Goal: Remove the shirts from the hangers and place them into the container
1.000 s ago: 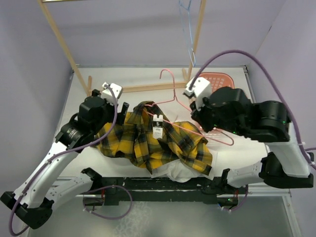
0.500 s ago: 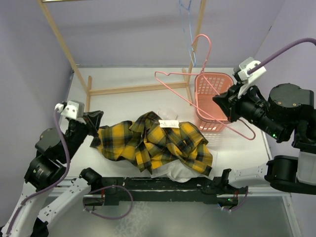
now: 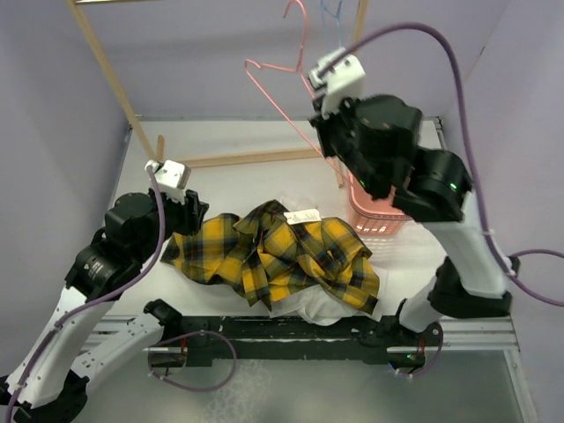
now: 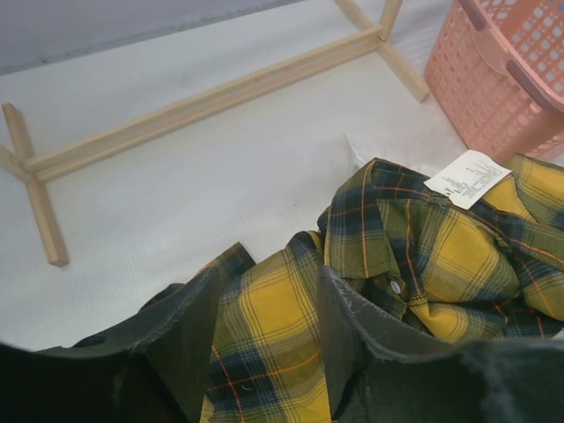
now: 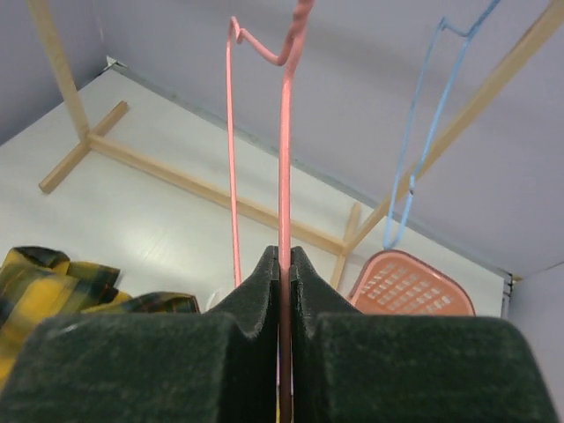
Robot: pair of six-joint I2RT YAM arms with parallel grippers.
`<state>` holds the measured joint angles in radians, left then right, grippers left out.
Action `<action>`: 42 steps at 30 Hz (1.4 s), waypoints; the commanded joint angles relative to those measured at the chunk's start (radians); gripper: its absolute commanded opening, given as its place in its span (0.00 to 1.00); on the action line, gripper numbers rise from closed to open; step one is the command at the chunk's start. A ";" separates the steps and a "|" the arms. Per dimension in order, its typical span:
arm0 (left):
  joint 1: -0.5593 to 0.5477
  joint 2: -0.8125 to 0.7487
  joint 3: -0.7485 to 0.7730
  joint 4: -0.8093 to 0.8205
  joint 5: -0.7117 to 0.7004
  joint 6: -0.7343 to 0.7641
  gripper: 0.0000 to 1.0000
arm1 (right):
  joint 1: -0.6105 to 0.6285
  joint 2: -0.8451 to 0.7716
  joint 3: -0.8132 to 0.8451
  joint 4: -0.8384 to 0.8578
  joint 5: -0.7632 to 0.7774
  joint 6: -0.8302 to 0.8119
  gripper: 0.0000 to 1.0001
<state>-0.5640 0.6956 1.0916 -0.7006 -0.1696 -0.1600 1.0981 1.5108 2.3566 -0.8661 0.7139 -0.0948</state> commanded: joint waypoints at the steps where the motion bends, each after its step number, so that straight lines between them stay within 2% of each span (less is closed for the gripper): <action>1: 0.001 -0.045 0.051 0.020 0.033 0.021 0.57 | -0.209 0.165 0.179 0.067 -0.161 0.020 0.00; 5: 0.000 -0.051 0.054 0.016 0.023 0.033 0.64 | -0.333 0.260 0.221 0.118 -0.324 0.053 0.00; 11: 0.000 -0.048 0.056 0.005 0.022 0.046 0.64 | -0.412 0.322 0.235 0.269 -0.404 0.074 0.00; 17: 0.001 -0.042 0.027 0.014 0.026 0.052 0.64 | -0.426 0.335 0.236 0.320 -0.409 0.063 0.00; 22: 0.000 -0.034 0.001 0.030 0.032 0.051 0.64 | -0.432 0.318 0.162 0.422 -0.384 0.040 0.00; 28: 0.001 -0.046 -0.008 0.012 0.020 0.049 0.64 | -0.450 0.443 0.306 0.415 -0.383 0.024 0.00; 42: 0.000 -0.086 -0.022 -0.027 0.001 0.020 0.63 | -0.491 0.543 0.299 0.508 -0.395 0.019 0.00</action>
<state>-0.5640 0.6235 1.0809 -0.7341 -0.1570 -0.1207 0.6155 2.0750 2.6255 -0.4599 0.3222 -0.0605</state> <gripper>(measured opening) 0.635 0.026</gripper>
